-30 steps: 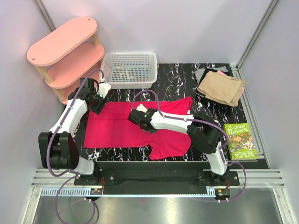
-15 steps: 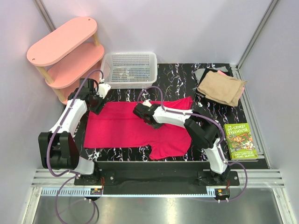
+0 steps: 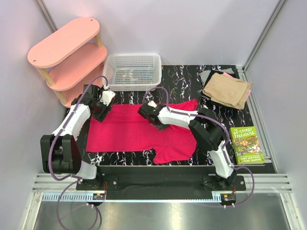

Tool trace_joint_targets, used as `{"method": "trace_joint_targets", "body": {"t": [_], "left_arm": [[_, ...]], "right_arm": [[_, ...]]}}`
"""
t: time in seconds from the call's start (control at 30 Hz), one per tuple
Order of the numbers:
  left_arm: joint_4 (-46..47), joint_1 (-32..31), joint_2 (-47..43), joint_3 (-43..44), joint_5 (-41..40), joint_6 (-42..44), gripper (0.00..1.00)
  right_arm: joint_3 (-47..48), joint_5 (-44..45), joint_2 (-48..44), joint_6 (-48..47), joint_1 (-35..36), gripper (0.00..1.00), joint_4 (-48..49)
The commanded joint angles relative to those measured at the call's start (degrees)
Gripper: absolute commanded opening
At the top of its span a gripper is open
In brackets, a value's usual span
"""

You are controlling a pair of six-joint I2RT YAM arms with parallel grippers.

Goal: Fold and stack the t-shirts
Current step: Fold the flattened tshirt in 1/3 of the way

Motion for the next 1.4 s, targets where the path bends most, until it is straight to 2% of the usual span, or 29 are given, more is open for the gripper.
{"method": "trace_joint_targets", "body": {"t": [0.0, 0.23, 0.47, 0.93, 1.37], "left_arm": [[1.35, 0.36, -2.23, -0.37, 1.51, 0.96, 0.62], [1.61, 0.36, -2.41, -0.72, 1.07, 1.58, 0.62], [2.14, 0.36, -2.67, -1.95, 0.81, 1.93, 0.62], [3.19, 0.27, -2.67, -2.92, -0.43, 2.63, 0.62], [3.81, 0.36, -3.02, -3.54, -0.51, 3.25, 0.62]], "right_arm": [[3.07, -0.79, 1.58, -0.88, -0.97, 0.27, 1.45], [3.42, -2.37, 2.02, -0.88, -1.76, 0.2, 1.53], [3.07, -2.99, 1.58, -1.06, -1.85, 0.03, 1.27], [3.6, -6.86, -7.73, 0.7, -1.23, 0.0, -4.61], [4.04, -9.84, -7.82, 2.55, 1.93, 0.0, -6.73]]}}
